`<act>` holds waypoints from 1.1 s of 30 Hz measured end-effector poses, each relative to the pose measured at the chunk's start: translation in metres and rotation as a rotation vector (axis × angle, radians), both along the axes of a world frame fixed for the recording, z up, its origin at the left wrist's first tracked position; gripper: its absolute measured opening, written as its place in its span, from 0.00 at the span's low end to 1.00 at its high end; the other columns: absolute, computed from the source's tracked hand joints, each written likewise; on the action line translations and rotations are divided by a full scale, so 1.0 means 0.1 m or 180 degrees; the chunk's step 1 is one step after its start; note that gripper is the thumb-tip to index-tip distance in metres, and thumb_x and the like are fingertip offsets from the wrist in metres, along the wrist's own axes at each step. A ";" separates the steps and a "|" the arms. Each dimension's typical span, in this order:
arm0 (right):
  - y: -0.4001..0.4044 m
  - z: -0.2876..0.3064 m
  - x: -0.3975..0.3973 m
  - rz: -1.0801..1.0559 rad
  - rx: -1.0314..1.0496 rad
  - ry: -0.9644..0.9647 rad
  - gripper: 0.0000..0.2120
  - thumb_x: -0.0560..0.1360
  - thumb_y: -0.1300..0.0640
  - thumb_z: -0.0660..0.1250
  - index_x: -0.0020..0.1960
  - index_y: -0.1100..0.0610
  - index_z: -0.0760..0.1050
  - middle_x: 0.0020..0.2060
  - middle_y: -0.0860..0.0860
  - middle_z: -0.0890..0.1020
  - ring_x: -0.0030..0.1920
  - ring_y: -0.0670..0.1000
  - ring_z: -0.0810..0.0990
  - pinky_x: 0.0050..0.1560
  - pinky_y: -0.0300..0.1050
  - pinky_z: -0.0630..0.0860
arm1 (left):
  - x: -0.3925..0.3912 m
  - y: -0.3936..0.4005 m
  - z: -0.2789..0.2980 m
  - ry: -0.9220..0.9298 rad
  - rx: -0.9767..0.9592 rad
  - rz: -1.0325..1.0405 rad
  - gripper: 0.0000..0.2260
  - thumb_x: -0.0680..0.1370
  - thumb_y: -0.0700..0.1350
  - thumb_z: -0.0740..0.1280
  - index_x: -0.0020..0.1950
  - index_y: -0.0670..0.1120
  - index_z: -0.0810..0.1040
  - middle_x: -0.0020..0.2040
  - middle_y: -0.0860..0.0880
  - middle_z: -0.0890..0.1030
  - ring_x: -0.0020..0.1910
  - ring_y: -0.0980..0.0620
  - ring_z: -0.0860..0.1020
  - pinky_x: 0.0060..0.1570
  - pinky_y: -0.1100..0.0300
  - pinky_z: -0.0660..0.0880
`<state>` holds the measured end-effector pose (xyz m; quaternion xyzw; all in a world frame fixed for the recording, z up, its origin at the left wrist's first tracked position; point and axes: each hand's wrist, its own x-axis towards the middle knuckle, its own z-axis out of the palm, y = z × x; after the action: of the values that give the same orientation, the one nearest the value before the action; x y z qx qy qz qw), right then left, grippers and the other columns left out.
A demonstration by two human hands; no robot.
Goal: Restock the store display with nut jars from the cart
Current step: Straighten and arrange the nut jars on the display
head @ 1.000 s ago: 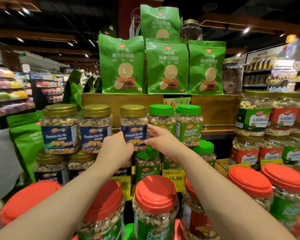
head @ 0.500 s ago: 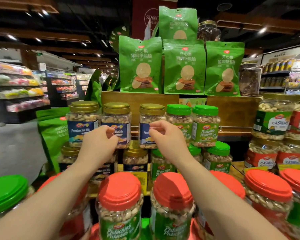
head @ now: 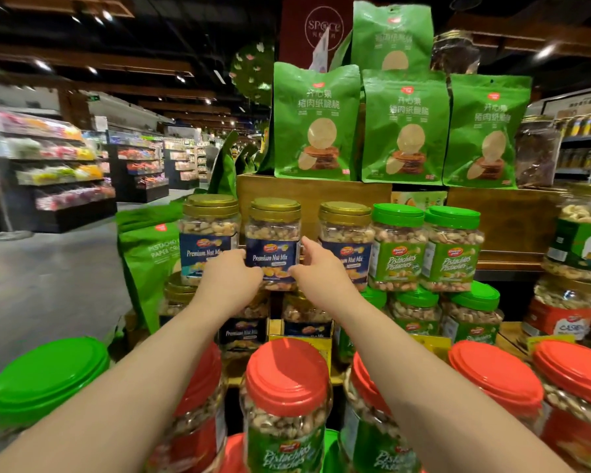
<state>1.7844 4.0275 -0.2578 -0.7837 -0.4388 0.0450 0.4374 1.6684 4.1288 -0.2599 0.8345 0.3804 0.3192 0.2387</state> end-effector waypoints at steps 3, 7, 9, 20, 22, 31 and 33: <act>0.03 -0.04 0.05 -0.0008 0.0014 0.0163 0.29 0.81 0.61 0.64 0.80 0.53 0.62 0.72 0.51 0.74 0.71 0.54 0.72 0.67 0.52 0.73 | 0.02 0.05 -0.04 -0.0093 -0.0099 -0.0054 0.22 0.79 0.44 0.66 0.74 0.43 0.75 0.68 0.43 0.80 0.63 0.43 0.78 0.58 0.54 0.74; 0.04 -0.08 0.11 -0.0054 0.0084 0.0251 0.32 0.79 0.60 0.65 0.81 0.51 0.60 0.72 0.49 0.74 0.69 0.51 0.73 0.68 0.55 0.75 | 0.04 0.03 -0.07 -0.0176 -0.0015 -0.0197 0.17 0.79 0.42 0.66 0.68 0.42 0.79 0.62 0.44 0.83 0.53 0.47 0.77 0.48 0.60 0.70; 0.04 -0.08 0.11 -0.0054 0.0085 0.0261 0.33 0.79 0.59 0.66 0.82 0.50 0.59 0.72 0.49 0.75 0.68 0.51 0.75 0.67 0.56 0.76 | 0.03 0.02 -0.08 -0.0183 0.0008 -0.0236 0.19 0.80 0.42 0.66 0.71 0.42 0.77 0.63 0.43 0.82 0.53 0.48 0.77 0.49 0.60 0.70; -0.22 0.30 -0.46 -0.0017 0.0733 -0.0349 0.18 0.80 0.54 0.66 0.70 0.50 0.76 0.59 0.44 0.82 0.58 0.43 0.79 0.60 0.44 0.77 | -0.58 0.38 0.10 -0.0810 0.0029 0.0068 0.10 0.72 0.50 0.65 0.50 0.52 0.82 0.48 0.49 0.86 0.51 0.46 0.84 0.57 0.47 0.80; -0.10 0.29 -0.56 0.0335 0.0383 -0.0303 0.18 0.81 0.53 0.66 0.71 0.51 0.76 0.63 0.46 0.82 0.62 0.44 0.78 0.65 0.45 0.75 | -0.71 0.49 0.13 -0.0997 -0.0026 0.0293 0.11 0.72 0.50 0.65 0.52 0.52 0.81 0.49 0.50 0.84 0.53 0.45 0.83 0.59 0.50 0.78; 0.71 -0.05 -0.64 0.0301 -0.0308 0.0160 0.22 0.79 0.63 0.61 0.72 0.51 0.71 0.61 0.50 0.80 0.59 0.56 0.79 0.54 0.47 0.74 | -0.68 0.81 -0.06 -0.0166 -0.0492 0.0011 0.24 0.72 0.46 0.65 0.68 0.46 0.78 0.61 0.41 0.83 0.58 0.40 0.79 0.53 0.54 0.74; 0.79 -0.10 -0.63 0.0271 -0.0285 0.0312 0.23 0.77 0.64 0.60 0.69 0.49 0.75 0.60 0.48 0.82 0.59 0.56 0.80 0.55 0.48 0.76 | -0.67 0.86 -0.10 -0.0191 -0.0499 -0.0045 0.22 0.73 0.43 0.66 0.68 0.47 0.78 0.59 0.43 0.83 0.56 0.41 0.80 0.50 0.56 0.74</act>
<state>1.7210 4.1066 -0.2679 -0.7799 -0.4473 0.1215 0.4206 1.6011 4.2152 -0.2703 0.8059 0.3911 0.3117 0.3168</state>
